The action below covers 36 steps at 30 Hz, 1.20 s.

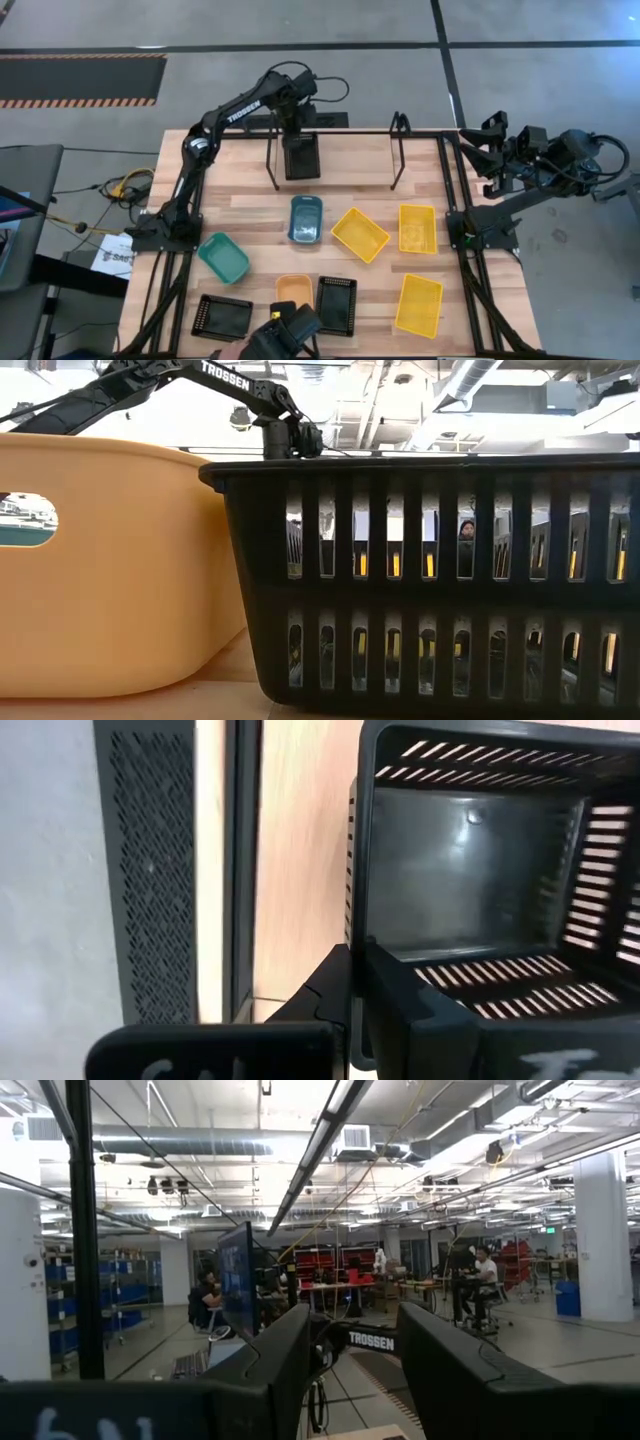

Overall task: Stack baskets on shelf by color
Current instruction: Put the middle black bin on the shelf

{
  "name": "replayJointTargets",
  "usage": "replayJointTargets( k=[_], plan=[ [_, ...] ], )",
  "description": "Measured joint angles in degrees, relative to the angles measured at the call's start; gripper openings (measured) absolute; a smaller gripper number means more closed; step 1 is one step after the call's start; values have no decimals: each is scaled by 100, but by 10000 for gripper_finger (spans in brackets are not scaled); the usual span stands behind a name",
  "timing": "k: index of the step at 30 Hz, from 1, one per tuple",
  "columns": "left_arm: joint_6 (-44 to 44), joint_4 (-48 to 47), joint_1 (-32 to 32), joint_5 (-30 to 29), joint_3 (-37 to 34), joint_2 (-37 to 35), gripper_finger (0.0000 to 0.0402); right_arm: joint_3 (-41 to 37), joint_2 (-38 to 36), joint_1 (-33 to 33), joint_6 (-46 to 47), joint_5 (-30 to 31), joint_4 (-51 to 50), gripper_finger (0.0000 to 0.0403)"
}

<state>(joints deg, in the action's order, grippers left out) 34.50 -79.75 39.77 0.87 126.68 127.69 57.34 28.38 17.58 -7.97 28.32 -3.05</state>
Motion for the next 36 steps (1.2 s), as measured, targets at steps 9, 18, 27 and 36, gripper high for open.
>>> replayJointTargets(
  k=[9, 18, 27, 36],
  plan=[
    [-23, 255, -2, -12, -242, -1, 0, 0, 0, 0, 0, 2, 5, 174],
    [-94, 256, -2, -14, -242, -1, 0, 0, 0, 0, 0, 2, 4, 176],
    [-117, 267, -18, 11, -242, -3, 2, 0, 0, 0, -4, 2, 6, 177],
    [-159, 281, -36, -82, -242, -3, 60, 0, 0, 0, -28, 2, 6, 179]
  ],
)
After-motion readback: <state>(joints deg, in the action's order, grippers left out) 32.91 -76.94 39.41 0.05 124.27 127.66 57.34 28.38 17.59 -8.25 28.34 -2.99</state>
